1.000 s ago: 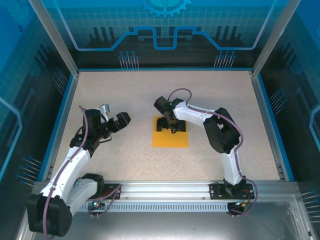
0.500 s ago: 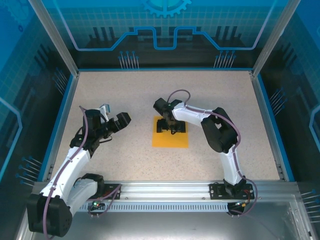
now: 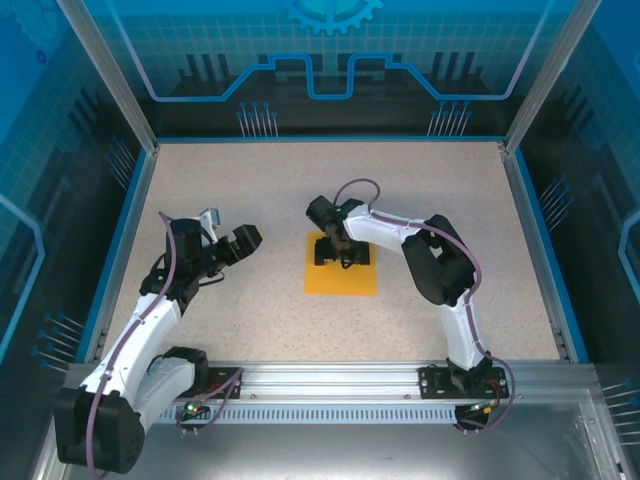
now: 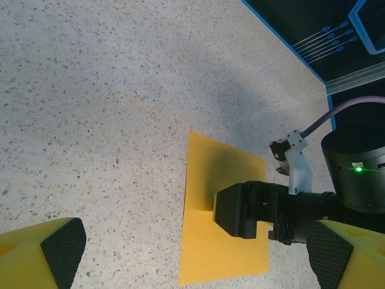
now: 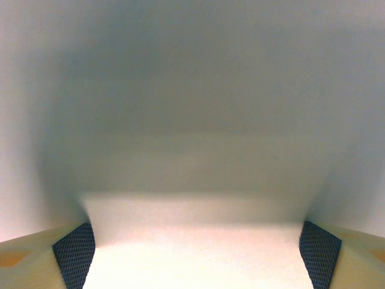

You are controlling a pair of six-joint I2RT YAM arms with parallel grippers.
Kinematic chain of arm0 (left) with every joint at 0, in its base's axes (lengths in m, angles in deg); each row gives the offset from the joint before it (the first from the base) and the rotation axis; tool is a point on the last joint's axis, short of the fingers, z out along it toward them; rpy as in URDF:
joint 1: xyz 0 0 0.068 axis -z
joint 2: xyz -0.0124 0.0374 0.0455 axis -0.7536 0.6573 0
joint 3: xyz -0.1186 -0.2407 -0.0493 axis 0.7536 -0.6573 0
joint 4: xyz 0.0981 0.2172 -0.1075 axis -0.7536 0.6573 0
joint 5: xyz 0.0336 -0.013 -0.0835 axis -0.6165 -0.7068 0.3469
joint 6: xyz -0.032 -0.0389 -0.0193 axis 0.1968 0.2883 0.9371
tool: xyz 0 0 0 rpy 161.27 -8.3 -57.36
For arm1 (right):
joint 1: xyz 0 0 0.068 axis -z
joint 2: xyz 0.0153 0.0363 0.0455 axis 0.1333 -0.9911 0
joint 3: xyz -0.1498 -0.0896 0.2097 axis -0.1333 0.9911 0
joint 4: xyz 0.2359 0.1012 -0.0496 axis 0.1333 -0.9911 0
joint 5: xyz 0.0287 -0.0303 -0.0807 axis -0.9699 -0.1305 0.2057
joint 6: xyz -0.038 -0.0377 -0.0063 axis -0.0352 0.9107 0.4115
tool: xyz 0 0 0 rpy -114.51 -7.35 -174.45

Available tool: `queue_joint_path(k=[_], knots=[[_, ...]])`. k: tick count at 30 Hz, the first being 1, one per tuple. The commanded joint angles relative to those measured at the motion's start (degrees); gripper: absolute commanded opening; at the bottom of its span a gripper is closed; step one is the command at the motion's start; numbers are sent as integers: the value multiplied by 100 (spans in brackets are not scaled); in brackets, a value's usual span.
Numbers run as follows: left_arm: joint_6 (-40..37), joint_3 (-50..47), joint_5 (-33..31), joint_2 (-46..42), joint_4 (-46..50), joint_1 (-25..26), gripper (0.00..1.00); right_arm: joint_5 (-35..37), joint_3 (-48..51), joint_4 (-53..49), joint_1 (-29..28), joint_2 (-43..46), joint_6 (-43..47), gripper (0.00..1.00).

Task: Fold a paper plane with a square sheet of paper (pick it up from the middle)
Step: Fold the square sheet of paper in half at the center of the table.

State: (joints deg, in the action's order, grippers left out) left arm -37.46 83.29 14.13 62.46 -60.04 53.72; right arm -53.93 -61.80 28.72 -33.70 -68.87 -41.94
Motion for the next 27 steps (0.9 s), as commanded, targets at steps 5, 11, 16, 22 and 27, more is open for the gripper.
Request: queue_joint_path(k=[5, 11, 16, 22, 27], knots=[[-64, -66, 186, -31, -8, -51, 98, -29, -290, -329, 26, 43, 122, 98], [-70, -76, 188, -22, -37, -51, 98, -137, -279, -266, 4, -116, 107, 99], [-64, -106, 179, -20, -54, -51, 98, -134, -136, -264, 8, -367, -2, 99], [-72, -86, 179, -20, -37, -51, 99, -227, 291, -61, -53, -711, -143, 97], [-64, -93, 203, -2, -48, -51, 98, -162, 392, -33, -96, -705, -151, 92]])
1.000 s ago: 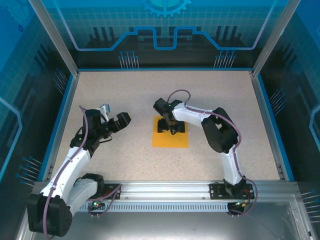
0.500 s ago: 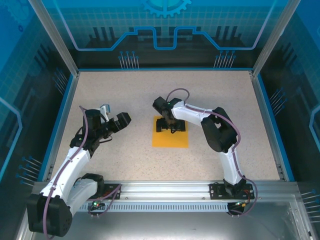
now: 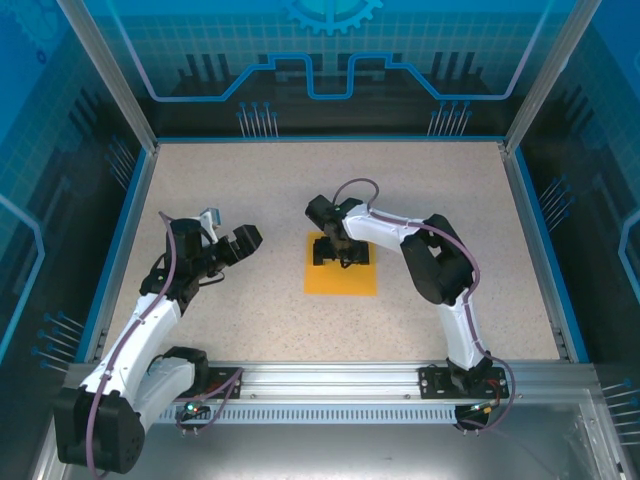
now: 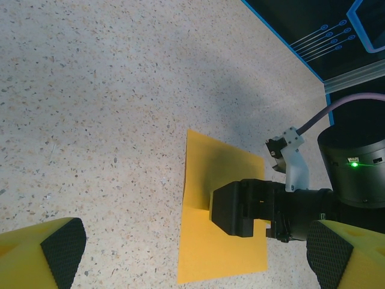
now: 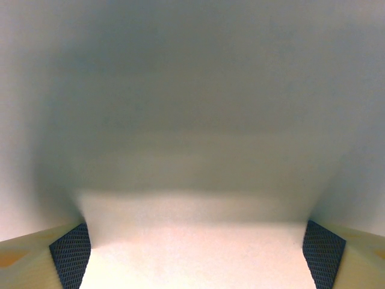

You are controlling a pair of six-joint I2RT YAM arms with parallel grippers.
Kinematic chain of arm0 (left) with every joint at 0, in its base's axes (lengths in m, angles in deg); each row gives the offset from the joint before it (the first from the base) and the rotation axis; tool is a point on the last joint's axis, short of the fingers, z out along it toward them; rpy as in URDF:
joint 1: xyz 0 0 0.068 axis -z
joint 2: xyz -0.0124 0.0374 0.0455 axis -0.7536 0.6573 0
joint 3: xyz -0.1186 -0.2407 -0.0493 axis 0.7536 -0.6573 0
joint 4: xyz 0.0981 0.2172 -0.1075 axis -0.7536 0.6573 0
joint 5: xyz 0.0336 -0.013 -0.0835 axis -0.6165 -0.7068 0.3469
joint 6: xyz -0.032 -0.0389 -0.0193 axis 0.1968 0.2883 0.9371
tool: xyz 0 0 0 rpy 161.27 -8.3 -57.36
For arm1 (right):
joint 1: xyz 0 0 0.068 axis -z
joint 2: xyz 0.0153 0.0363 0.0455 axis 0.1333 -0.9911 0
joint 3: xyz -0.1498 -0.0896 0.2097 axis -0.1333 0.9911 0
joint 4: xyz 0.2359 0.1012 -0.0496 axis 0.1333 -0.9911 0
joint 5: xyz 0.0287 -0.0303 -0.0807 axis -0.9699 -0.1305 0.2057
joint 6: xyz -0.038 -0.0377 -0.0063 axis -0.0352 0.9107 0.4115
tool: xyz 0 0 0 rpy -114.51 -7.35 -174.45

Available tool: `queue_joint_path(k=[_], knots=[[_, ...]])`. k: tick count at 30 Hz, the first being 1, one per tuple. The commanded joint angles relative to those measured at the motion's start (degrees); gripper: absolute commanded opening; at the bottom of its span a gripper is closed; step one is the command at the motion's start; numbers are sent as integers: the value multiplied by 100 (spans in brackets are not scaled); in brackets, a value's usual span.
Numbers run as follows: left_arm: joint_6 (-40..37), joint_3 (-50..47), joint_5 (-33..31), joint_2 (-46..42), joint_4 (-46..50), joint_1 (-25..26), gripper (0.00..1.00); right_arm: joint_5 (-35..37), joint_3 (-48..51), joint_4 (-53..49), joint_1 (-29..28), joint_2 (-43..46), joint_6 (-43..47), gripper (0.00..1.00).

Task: Fold a paper plane with a square sheet of paper (pick it up from the middle)
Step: Fold the square sheet of paper in half at the center of the table.

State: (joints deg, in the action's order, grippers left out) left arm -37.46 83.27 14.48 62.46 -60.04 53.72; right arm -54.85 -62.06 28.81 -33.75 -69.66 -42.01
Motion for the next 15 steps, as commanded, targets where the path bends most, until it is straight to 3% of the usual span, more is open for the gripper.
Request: queue_joint_path(k=[1, 15], knots=[[-61, -91, 170, -2, -53, -51, 99, -80, 424, -25, -86, -616, -135, 91], [-67, -82, 186, -29, -2, -51, 99, -359, 476, 244, 80, -177, 19, 83]])
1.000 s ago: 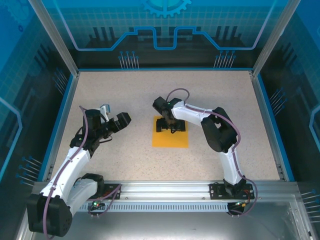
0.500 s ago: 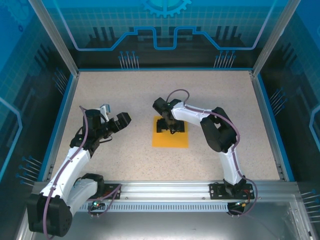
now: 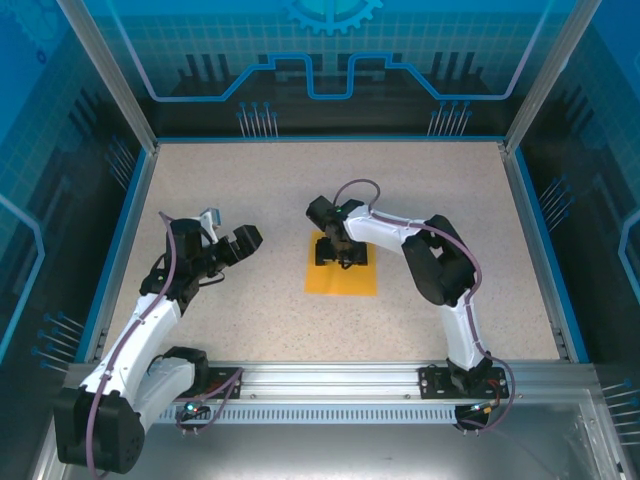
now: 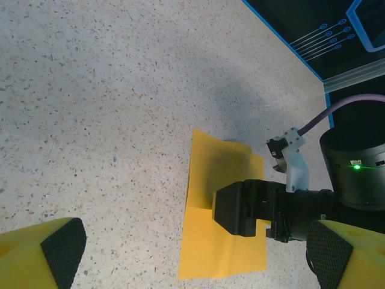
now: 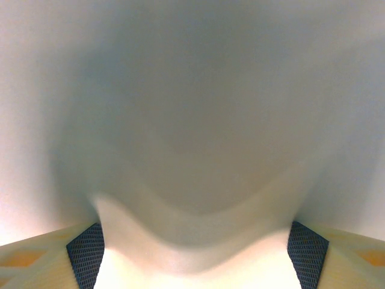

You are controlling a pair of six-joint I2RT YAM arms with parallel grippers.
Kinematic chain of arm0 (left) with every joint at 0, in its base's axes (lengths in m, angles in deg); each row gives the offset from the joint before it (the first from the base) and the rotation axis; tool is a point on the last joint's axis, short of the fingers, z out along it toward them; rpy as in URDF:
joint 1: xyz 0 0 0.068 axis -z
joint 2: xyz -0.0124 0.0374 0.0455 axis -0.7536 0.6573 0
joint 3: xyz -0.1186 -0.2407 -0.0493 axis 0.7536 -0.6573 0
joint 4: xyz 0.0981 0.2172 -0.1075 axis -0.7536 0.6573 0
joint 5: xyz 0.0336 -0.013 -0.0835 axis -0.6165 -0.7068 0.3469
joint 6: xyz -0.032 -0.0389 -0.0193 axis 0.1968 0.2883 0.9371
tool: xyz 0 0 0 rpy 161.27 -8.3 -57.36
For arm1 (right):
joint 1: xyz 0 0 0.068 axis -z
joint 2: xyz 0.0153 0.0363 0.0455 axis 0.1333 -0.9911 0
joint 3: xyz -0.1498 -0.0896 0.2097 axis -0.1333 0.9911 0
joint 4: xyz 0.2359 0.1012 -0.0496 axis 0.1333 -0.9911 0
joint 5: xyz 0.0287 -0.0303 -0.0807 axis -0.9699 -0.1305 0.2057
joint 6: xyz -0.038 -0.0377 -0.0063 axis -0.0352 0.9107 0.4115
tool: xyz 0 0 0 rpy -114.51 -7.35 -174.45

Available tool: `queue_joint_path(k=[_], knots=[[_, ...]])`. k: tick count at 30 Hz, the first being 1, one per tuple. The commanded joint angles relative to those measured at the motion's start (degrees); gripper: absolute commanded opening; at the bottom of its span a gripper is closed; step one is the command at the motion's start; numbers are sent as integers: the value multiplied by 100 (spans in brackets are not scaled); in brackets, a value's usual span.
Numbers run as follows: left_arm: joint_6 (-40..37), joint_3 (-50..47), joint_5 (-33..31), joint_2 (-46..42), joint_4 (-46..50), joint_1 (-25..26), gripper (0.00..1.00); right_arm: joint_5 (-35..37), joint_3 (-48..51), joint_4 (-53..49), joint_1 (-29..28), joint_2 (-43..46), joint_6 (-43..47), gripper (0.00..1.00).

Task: Fold a paper plane with a square sheet of paper (pick it up from the middle)
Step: Fold the square sheet of paper in half at the center of the table.

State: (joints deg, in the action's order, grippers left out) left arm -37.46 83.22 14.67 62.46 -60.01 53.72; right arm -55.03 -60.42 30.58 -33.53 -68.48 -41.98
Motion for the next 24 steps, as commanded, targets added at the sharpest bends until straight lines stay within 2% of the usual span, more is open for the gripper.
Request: queue_joint_path(k=[1, 5, 9, 17, 20, 24], knots=[[-64, -82, 155, -26, -3, -51, 99, -347, 307, 84, 68, -262, 62, 80], [-55, -86, 161, -20, -21, -51, 98, -333, 197, -15, 94, -276, 100, 79], [-63, -68, 160, -24, -4, -51, 99, -323, 130, -30, 93, -198, 163, 73], [-39, -62, 160, -32, 13, -51, 99, -294, -94, -83, 20, 215, 592, 47], [-46, -47, 150, -46, 36, -51, 99, -371, -69, -54, 22, 469, 618, 40], [-36, -43, 147, -63, 57, -51, 99, -683, 86, 203, 43, 928, 610, 37]])
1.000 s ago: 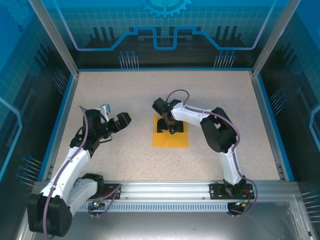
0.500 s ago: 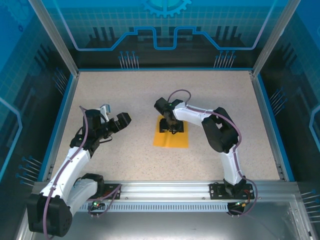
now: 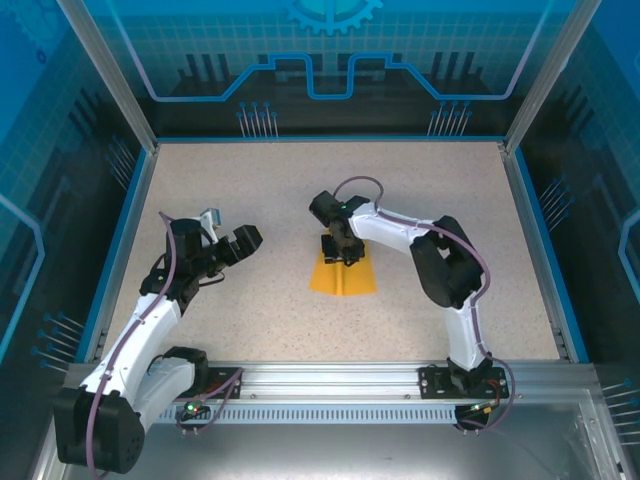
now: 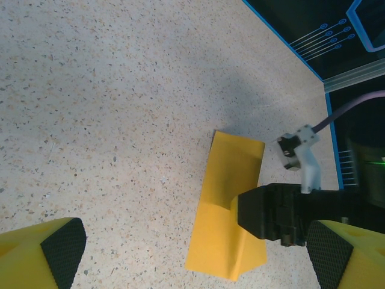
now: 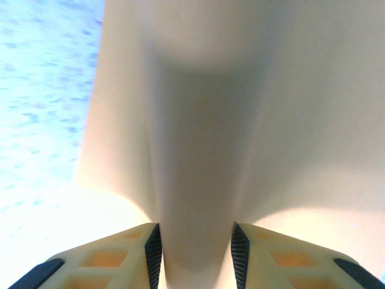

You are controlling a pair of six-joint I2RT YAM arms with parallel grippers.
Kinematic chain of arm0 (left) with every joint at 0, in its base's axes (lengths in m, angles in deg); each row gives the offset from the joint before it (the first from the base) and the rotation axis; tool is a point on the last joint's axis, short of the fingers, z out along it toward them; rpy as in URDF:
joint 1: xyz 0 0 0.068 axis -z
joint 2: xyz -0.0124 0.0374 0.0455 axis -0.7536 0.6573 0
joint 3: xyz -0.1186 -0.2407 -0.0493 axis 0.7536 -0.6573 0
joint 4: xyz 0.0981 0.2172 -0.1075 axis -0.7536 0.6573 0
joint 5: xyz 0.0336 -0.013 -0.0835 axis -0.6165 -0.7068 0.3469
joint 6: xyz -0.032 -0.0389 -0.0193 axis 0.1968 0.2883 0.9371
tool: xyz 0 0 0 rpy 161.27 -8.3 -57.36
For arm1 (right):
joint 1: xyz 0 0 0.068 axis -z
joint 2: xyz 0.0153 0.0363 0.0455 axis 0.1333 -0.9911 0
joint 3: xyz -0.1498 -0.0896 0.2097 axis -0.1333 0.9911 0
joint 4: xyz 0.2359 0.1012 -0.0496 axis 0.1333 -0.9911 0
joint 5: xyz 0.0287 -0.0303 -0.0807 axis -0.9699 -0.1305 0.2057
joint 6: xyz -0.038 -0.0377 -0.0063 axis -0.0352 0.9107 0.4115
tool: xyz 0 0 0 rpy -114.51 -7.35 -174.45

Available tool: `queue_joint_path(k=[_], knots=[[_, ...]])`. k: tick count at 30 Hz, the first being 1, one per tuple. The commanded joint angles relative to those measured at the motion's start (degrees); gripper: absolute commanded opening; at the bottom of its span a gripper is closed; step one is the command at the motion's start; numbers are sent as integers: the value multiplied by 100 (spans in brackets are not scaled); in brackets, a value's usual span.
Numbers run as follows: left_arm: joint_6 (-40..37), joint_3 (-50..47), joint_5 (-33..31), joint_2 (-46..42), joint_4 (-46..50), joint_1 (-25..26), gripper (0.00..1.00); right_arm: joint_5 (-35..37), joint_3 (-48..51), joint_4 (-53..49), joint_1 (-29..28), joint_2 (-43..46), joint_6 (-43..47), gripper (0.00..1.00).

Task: Fold a paper plane with a square sheet of paper (pick it up from the middle)
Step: Fold the square sheet of paper in half at the center of the table.

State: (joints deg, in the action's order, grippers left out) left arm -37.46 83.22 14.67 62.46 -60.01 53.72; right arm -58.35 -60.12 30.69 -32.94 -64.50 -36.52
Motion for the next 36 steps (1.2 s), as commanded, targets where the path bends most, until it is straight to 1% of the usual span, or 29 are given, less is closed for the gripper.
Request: queue_joint_path(k=[1, 6, 8, 9, 12, 14, 16, 18, 22, 25, 27, 30, 32, 36], knots=[[-38, -36, 151, -64, 62, -51, 98, -497, 113, 301, 3, 640, 56, 37], [-16, -12, 150, -81, 99, -51, 99, -1407, 512, 1041, 189, 1175, -20, 33], [-8, -14, 157, -112, 111, -53, 98, -1679, 642, 1284, 269, 1334, -79, 34], [-3, -24, 152, -119, 103, -51, 98, -1658, 646, 1266, 288, 1364, -59, 36], [39, -59, 167, -133, 68, -52, 98, -875, 451, 617, 272, 1277, 74, 48], [73, -71, 193, -130, 33, -51, 98, -330, 264, 93, 233, 1068, 128, 67], [77, -73, 204, -125, 23, -50, 98, 58, 151, -198, 178, 889, 184, 75], [67, -64, 204, -125, 31, -48, 98, 316, 75, -373, 124, 708, 120, 80], [74, -78, 203, -125, 27, -50, 98, 305, 40, -259, 79, 429, 20, 84], [51, -69, 213, -138, 65, -48, 99, 309, -118, -331, 72, 111, -34, 84], [26, -69, 200, -151, 94, -43, 98, 154, -133, -204, 59, -34, -33, 84], [-3, -68, 184, -160, 127, -46, 98, 39, -124, -83, 10, -132, -46, 81], [6, -69, 177, -160, 120, -47, 99, 33, -138, -89, 10, -157, -64, 75], [-1, -64, 175, -148, 128, -51, 99, 133, -92, -146, 18, -77, -87, 56]])
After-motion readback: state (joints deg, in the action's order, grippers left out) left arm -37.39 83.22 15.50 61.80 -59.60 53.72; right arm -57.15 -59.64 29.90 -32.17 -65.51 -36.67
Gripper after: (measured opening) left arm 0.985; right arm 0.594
